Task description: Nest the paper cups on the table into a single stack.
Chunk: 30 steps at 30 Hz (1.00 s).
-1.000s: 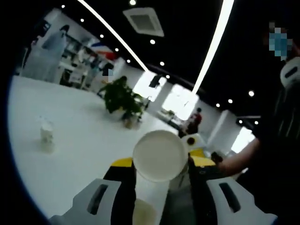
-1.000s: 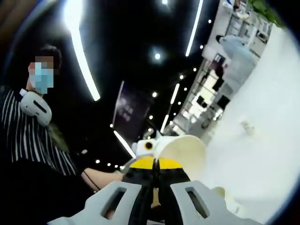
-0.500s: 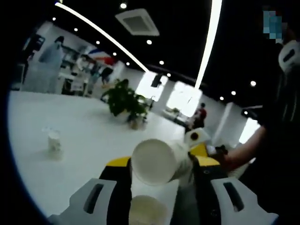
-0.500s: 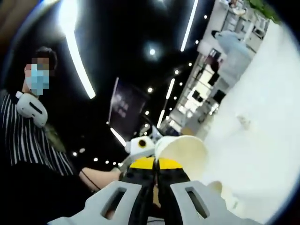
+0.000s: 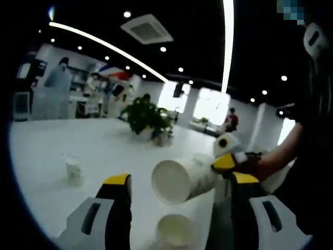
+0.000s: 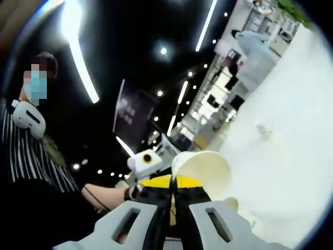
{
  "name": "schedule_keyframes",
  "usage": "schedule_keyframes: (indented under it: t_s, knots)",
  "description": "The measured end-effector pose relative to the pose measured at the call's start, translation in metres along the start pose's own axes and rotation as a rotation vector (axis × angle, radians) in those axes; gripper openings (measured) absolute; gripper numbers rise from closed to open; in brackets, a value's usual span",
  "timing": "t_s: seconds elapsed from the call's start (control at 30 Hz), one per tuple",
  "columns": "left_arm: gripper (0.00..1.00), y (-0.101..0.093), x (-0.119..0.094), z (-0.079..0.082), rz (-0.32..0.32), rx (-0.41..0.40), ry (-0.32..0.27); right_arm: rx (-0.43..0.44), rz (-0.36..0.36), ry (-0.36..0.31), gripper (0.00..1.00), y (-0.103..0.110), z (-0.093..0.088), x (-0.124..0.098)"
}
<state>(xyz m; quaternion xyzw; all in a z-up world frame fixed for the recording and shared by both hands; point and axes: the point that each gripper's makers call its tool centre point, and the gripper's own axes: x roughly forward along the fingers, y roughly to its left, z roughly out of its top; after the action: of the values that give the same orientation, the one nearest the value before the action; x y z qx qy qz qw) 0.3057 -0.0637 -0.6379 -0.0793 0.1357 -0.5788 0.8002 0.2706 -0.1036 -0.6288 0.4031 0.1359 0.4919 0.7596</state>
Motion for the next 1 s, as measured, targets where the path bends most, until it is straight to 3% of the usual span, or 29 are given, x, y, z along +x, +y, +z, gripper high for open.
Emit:
schedule_keyframes:
  t_s: [0.43, 0.87, 1.0]
  knots:
    - [0.98, 0.013, -0.009, -0.006, 0.099, 0.074, -0.007, -0.025, -0.048, 0.01, 0.0, -0.007, 0.003, -0.006]
    - [0.98, 0.033, -0.027, -0.016, 0.202, 0.114, 0.011, -0.064, -0.086, 0.033, 0.0, -0.011, 0.002, -0.011]
    - [0.98, 0.039, -0.031, -0.016, 0.231, 0.108, 0.003, -0.148, -0.17, 0.111, 0.0, -0.02, 0.002, -0.014]
